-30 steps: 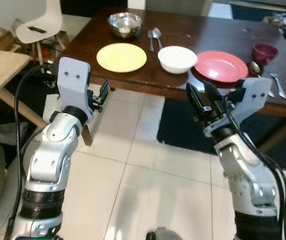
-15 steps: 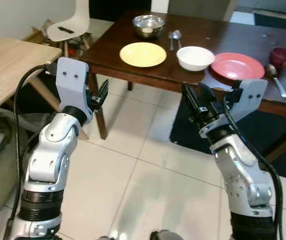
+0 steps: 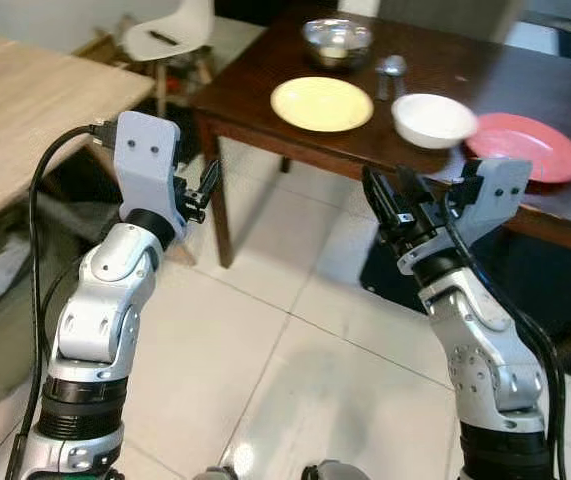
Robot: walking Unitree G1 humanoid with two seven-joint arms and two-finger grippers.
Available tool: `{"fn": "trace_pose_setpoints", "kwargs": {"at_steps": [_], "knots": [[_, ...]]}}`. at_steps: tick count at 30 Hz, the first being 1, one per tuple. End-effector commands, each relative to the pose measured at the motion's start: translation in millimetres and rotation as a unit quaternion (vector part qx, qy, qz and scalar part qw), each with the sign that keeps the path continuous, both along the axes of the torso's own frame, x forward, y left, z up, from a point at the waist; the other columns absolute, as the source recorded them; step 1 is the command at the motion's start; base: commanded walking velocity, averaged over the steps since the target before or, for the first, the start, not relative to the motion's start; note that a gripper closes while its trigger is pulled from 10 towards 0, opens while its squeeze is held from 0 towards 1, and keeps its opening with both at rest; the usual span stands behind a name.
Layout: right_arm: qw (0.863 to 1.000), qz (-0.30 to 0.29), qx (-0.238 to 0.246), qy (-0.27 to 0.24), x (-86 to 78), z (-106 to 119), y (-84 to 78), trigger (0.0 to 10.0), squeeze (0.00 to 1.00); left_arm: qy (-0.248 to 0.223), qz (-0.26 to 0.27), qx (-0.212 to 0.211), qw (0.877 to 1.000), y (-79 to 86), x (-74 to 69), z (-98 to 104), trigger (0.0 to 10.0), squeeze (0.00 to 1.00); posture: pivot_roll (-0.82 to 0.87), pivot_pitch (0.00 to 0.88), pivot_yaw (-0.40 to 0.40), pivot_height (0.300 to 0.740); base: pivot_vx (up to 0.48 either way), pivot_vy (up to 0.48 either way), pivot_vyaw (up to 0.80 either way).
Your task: Setting the table
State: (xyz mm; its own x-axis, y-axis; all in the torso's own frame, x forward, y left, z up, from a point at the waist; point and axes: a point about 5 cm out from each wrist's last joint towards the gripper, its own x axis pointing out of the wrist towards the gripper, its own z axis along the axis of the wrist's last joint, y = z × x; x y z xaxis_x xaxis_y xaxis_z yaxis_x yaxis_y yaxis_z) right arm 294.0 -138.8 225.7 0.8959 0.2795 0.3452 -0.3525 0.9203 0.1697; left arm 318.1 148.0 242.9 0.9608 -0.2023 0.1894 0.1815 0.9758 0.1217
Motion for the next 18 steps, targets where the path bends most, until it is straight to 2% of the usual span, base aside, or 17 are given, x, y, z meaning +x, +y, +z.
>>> {"fn": "trace_pose_setpoints", "kwargs": {"at_steps": [1,18], "knots": [[1.0,-0.007,-0.008,-0.001,0.6,0.4,-1.6,10.0,0.0,0.006,0.005,0.002,1.0,1.6,0.4,-2.0,10.0,0.0,-0.09,0.047,0.047,0.74,0.0,0.0,0.79],[1.0,-0.016,-0.009,-0.008,2.5,3.0,-4.6,10.0,0.0,0.007,0.011,0.006,1.0,2.9,1.6,-2.7,10.0,0.0,-0.09,0.043,0.047,0.74,0.0,0.0,0.78]]}}
